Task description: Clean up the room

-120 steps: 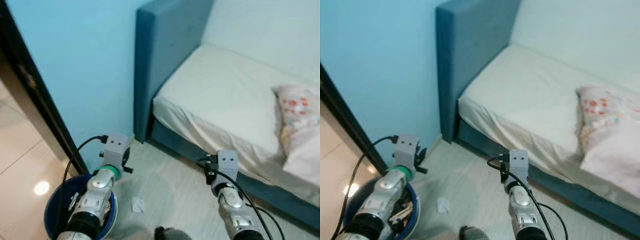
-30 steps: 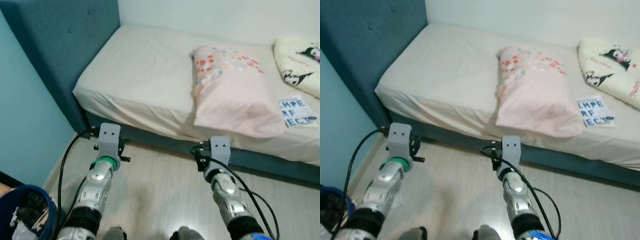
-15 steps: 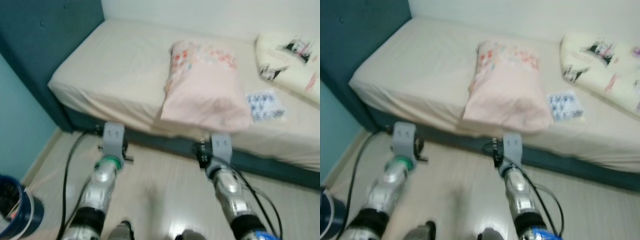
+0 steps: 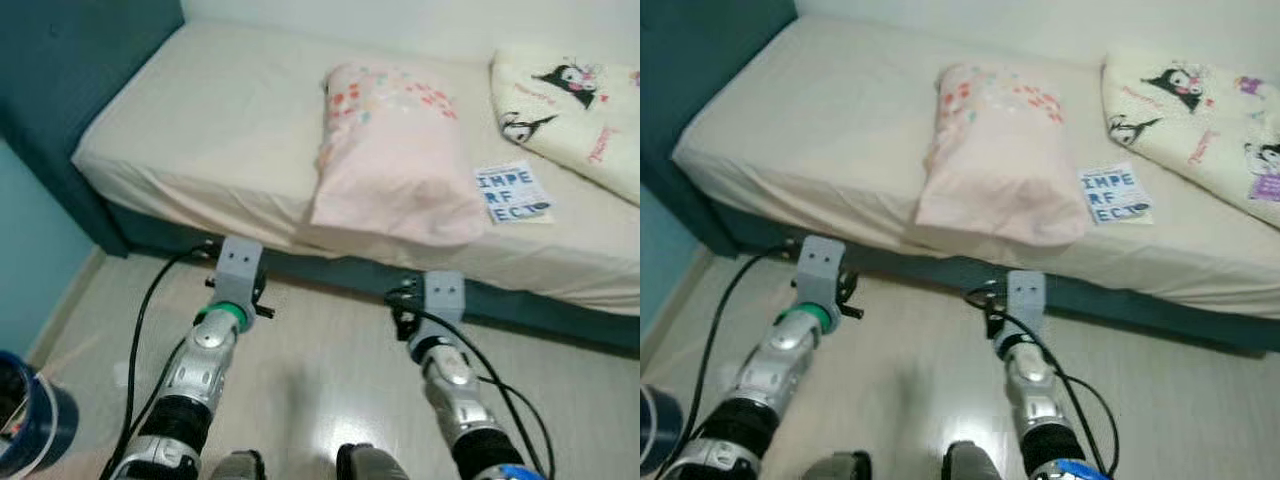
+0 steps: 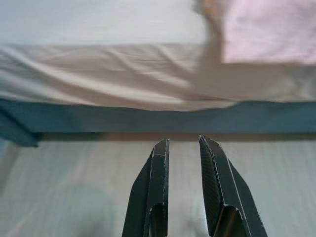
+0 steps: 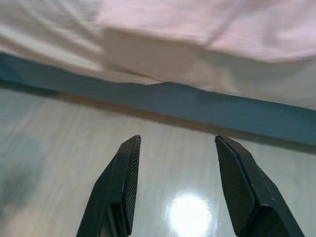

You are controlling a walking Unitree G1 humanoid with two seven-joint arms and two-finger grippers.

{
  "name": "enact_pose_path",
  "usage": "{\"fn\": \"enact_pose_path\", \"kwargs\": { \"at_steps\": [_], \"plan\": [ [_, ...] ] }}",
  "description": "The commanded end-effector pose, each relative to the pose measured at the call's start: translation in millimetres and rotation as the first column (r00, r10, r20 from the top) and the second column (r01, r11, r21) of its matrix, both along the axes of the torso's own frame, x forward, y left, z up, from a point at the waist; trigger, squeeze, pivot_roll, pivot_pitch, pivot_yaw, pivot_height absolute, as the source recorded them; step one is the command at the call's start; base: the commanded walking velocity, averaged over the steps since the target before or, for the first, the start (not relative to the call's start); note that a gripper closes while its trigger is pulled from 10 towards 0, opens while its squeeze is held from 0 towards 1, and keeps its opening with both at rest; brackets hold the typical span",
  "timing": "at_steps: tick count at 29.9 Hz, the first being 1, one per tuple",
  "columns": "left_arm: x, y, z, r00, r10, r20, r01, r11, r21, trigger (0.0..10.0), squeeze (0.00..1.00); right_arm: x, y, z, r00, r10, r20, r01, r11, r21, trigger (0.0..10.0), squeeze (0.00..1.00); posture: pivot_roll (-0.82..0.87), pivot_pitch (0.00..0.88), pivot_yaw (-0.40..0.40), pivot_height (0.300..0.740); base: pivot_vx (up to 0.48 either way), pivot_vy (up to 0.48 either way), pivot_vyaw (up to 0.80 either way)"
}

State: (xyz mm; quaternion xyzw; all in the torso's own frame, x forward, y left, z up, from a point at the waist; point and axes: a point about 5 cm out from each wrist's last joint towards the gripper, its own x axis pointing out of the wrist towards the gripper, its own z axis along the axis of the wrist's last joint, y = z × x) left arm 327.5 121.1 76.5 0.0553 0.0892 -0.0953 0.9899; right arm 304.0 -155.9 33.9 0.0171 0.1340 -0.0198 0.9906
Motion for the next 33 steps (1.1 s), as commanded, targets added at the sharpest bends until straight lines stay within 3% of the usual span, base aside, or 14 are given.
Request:
{"fn": "enact_pose_path", "kwargs": {
  "at_steps": [1, 12, 33],
  "plan": [
    [-5.6, -4.0, -8, 1.000, -0.012, -0.019, 0.012, 1.000, 0.002, 10.0, 0.00, -4.6, -8.8, -6, 0.999, -0.032, -0.022, 0.032, 0.999, -0.005, 10.0, 0.00, 0.04, 0.093, 0.023, 0.740, 0.000, 0.000, 0.00],
    [-8.8, -1.6, -4, 0.999, -0.010, 0.030, 0.013, 0.997, -0.070, 10.0, 0.00, -4.3, -15.3, 3, 0.997, -0.060, 0.045, 0.061, 0.998, -0.002, 10.0, 0.00, 0.03, 0.101, 0.017, 0.740, 0.022, 0.000, 0.00],
    [-9.3, 1.1, -2, 0.999, -0.001, 0.054, 0.007, 0.995, -0.098, 10.0, 0.00, -3.4, -11.4, 6, 0.997, -0.032, 0.066, 0.034, 0.999, -0.022, 10.0, 0.00, 0.04, 0.105, 0.009, 0.740, 0.384, 0.000, 0.00]
  ]
}}
